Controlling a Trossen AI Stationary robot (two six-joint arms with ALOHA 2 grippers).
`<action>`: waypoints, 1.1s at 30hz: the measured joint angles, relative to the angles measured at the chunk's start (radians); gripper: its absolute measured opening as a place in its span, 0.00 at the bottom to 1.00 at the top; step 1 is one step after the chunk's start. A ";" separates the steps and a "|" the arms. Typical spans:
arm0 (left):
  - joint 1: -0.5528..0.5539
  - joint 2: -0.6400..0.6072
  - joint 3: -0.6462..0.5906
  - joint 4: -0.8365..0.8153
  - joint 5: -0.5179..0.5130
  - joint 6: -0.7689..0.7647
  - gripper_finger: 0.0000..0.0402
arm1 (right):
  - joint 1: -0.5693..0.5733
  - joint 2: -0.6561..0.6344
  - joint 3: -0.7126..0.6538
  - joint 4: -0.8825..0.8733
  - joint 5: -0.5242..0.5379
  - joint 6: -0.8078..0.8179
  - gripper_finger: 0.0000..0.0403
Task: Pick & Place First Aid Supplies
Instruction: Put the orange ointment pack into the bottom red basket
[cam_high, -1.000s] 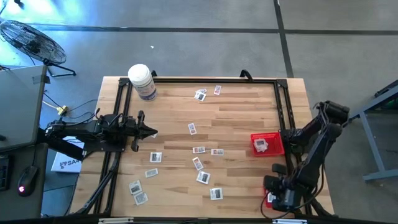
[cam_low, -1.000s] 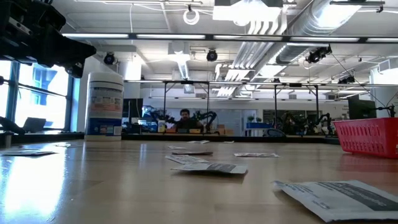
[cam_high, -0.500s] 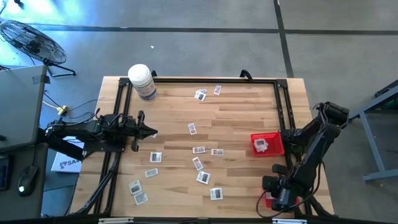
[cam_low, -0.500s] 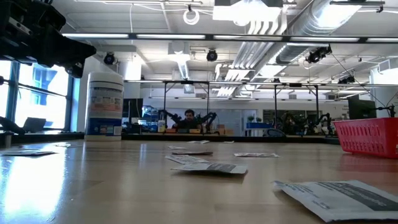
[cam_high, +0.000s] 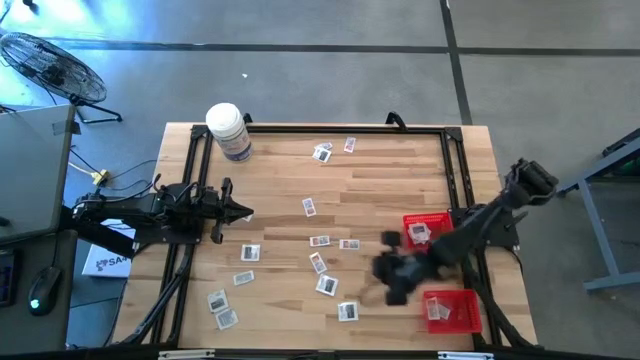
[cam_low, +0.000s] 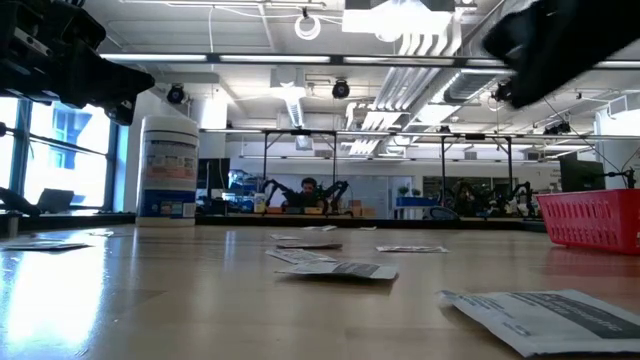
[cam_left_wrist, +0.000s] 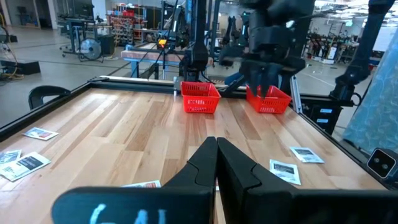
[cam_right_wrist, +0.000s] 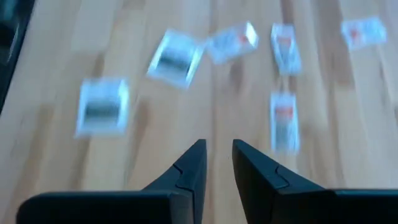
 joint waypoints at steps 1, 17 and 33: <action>0.000 0.000 0.000 0.000 0.000 0.000 0.00 | -0.044 0.000 -0.027 0.082 -0.025 -0.050 0.18; 0.000 0.000 0.000 0.000 0.000 0.000 0.00 | -0.394 0.313 0.009 0.308 -0.292 -0.384 0.18; 0.000 0.000 0.000 0.000 0.000 0.000 0.00 | -0.457 0.332 -0.047 0.360 -0.348 -0.480 0.18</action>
